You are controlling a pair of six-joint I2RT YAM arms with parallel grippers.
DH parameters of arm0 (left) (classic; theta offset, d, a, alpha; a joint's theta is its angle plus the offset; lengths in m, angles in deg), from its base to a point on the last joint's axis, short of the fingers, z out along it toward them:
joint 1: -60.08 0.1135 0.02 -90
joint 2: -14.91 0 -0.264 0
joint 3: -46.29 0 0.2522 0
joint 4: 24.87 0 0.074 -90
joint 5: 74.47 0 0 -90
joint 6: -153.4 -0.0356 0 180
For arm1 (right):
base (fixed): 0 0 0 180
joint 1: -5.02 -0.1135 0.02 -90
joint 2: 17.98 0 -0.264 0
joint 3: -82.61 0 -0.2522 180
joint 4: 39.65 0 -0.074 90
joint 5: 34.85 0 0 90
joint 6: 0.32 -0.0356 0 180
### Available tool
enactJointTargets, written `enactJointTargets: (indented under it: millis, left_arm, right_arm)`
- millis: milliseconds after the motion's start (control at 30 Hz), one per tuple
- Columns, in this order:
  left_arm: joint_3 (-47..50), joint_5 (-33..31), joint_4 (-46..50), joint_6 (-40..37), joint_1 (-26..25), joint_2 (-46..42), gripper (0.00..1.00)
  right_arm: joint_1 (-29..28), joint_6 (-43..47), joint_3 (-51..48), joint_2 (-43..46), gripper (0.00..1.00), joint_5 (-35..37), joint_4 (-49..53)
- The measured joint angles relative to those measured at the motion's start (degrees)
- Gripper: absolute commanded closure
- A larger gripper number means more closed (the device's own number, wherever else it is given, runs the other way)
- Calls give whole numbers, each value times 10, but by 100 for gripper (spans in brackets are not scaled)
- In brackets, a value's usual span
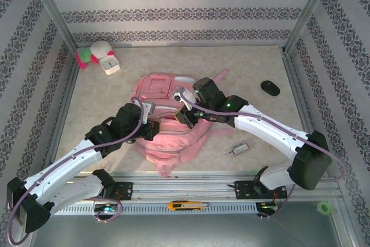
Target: Pack books, pencil case, and school supplies into a backpack
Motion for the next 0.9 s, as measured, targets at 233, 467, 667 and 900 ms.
enactJointTargets:
  millis: [233, 467, 667, 900]
  left_arm:
    - [0, -49, 18, -32, 4, -47, 100]
    - [17, -83, 58, -81, 34, -80, 100]
    - [27, 8, 43, -123, 39, -71, 100]
    - [27, 95, 0, -141, 39, -42, 100]
  right_arm:
    - [74, 59, -6, 31, 100, -61, 28]
    - [142, 114, -38, 83, 89, -86, 79]
    - [33, 160, -47, 94, 44, 6, 79]
    - [-66, 174, -40, 57, 39, 104, 27]
